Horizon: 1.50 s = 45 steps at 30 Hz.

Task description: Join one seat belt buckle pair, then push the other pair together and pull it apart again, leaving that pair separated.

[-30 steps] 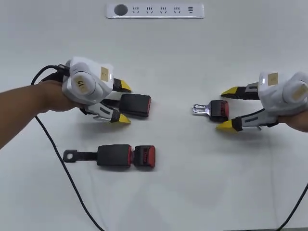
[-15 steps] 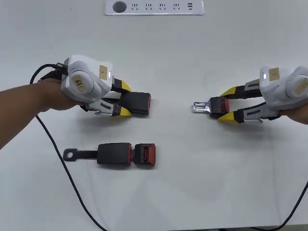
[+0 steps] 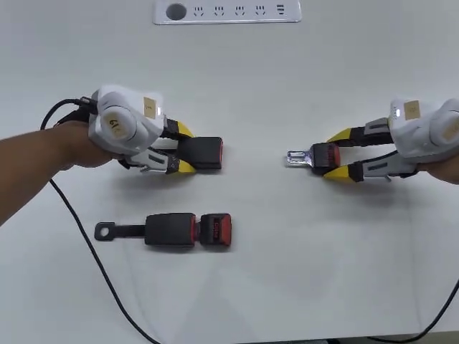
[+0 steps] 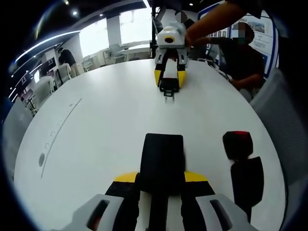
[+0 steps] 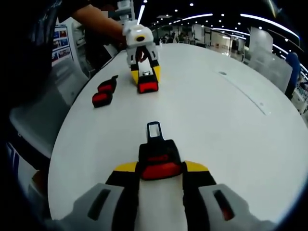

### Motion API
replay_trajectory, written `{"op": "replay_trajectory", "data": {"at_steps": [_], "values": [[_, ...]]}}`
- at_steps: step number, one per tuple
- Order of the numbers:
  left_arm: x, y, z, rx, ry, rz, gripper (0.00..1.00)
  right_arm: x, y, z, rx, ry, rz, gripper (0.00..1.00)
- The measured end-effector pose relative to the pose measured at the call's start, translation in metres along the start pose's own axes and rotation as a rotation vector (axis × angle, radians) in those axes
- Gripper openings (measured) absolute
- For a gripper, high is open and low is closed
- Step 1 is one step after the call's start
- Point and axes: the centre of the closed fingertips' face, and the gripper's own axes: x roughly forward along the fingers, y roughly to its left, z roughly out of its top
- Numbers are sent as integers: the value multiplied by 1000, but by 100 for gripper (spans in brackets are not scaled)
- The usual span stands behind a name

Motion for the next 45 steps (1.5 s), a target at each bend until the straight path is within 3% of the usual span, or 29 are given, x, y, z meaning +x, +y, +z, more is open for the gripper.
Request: {"op": "replay_trajectory", "data": {"at_steps": [10, 19, 30, 45], "values": [[-7, 1, 2, 0, 5, -6, 34, 7, 0, 7, 18, -31, -18, 35], [-12, 2, 1, -11, 4, -2, 34, 25, 3, 23, 17, -66, -19, 35], [-15, 3, -1, -9, 6, -6, 34, 44, 3, 42, 3, -65, -11, 35], [-17, 3, -4, -11, 19, -5, 34, 70, 16, 68, -8, -88, 2, 35]]}}
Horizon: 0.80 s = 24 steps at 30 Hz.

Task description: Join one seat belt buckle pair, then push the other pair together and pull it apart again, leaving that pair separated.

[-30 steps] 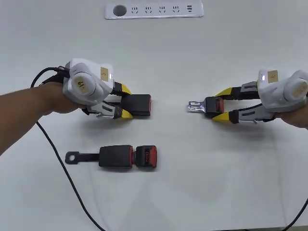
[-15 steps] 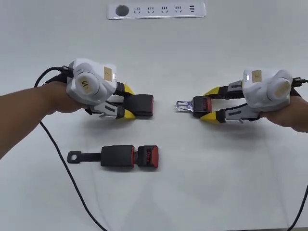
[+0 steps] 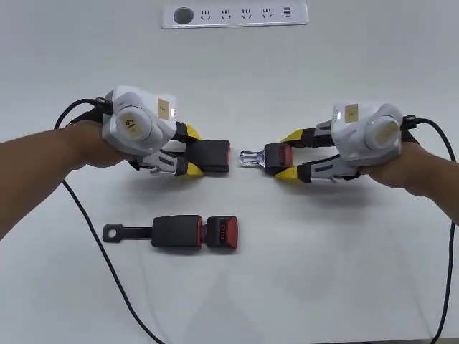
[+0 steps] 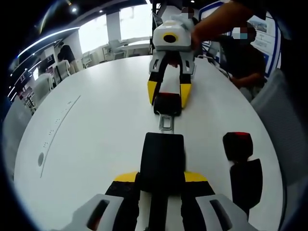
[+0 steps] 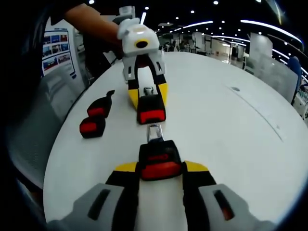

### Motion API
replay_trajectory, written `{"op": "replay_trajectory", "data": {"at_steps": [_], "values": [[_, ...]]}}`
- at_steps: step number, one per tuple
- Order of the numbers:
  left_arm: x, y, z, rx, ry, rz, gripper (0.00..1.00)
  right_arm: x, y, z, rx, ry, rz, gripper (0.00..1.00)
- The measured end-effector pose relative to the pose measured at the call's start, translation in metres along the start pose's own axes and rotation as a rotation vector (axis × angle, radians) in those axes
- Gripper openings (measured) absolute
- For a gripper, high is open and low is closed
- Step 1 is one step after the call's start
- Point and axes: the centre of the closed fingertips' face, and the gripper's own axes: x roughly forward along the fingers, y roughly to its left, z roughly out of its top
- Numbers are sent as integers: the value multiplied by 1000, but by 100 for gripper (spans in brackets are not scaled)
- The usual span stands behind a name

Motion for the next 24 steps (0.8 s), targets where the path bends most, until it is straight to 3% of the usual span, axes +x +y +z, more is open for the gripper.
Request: {"op": "replay_trajectory", "data": {"at_steps": [14, 24], "values": [[0, 0, -1, 1, 12, -1, 34, 19, 8, 17, 4, 28, -15, 35], [0, 0, -2, -18, 12, 1, 34, 18, 7, 16, 6, 47, -1, 35]]}}
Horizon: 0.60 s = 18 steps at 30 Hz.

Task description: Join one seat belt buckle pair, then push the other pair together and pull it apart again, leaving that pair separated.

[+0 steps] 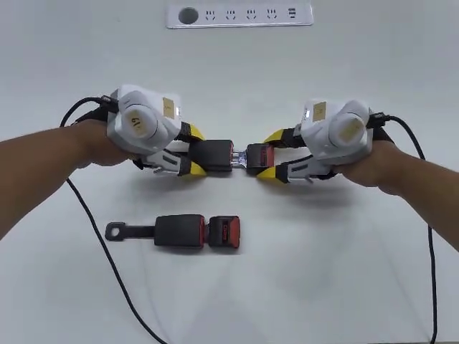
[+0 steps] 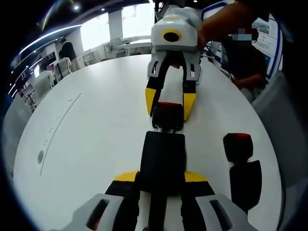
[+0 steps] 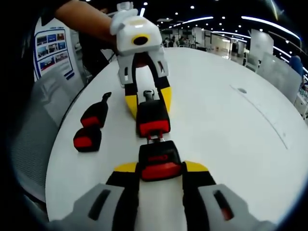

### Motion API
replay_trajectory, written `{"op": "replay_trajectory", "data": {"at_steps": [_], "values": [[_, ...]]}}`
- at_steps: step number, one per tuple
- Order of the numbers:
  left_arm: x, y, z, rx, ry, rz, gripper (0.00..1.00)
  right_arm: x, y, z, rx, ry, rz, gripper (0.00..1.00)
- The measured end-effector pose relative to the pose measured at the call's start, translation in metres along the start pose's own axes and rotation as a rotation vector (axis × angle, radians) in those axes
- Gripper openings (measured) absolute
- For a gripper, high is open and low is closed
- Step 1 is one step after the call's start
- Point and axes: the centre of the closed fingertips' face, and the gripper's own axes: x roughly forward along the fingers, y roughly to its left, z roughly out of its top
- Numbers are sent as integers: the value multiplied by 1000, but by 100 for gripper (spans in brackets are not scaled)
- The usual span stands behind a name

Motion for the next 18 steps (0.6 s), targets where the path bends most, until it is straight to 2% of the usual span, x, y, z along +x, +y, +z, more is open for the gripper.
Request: {"op": "replay_trajectory", "data": {"at_steps": [8, 14, 18], "values": [[1, 0, 0, 15, 24, -21, 33, 2, 0, 2, -9, 18, 17, 34], [1, -1, 0, 20, 39, -22, 33, 13, 2, 13, -11, 7, 2, 34], [1, -1, -1, 26, 47, -25, 33, 13, 1, 14, 0, 9, -5, 34]]}}
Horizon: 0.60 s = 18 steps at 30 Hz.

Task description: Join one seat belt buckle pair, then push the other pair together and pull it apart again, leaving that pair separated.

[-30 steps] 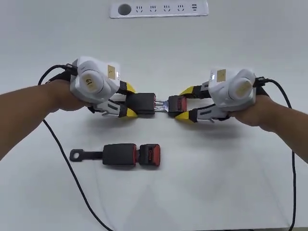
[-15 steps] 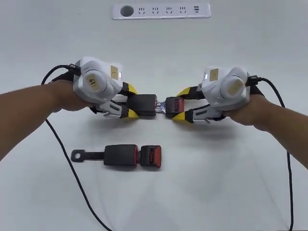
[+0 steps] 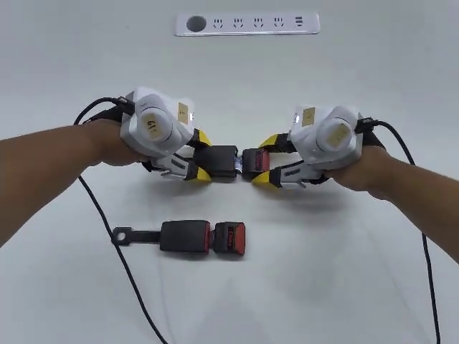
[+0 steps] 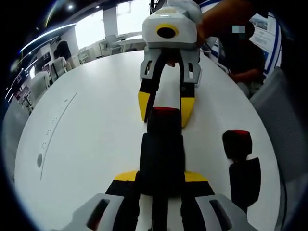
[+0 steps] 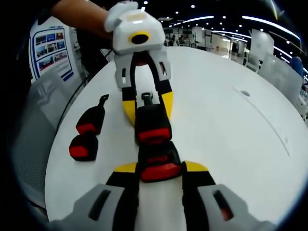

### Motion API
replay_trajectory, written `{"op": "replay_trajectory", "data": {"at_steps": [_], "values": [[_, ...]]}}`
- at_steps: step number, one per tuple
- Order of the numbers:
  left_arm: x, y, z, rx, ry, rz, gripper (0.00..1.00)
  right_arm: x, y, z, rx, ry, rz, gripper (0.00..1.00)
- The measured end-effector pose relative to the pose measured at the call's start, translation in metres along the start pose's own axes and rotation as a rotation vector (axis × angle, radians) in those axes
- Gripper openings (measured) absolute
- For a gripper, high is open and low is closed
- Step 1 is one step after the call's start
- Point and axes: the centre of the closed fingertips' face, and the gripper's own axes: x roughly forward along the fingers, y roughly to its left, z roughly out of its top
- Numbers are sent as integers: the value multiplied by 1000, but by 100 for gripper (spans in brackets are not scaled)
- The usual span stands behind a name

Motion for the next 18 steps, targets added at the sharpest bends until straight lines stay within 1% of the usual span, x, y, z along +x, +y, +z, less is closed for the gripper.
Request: {"op": "replay_trajectory", "data": {"at_steps": [3, 7, 10, 14, 18], "values": [[0, 0, 0, -1, 8, -1, 33, 2, -1, 1, 3, 7, -9, 34], [0, 0, 0, 3, 15, -2, 33, 3, -1, 2, 8, 23, -34, 34], [0, -1, -1, 8, 18, -3, 33, 4, -6, 0, 9, 33, -41, 34], [0, -1, -1, 13, 27, -8, 33, 5, -8, -1, 2, 46, -47, 34], [-1, -1, -1, 11, 27, -8, 33, 7, -10, -2, -6, 59, -52, 35]]}}
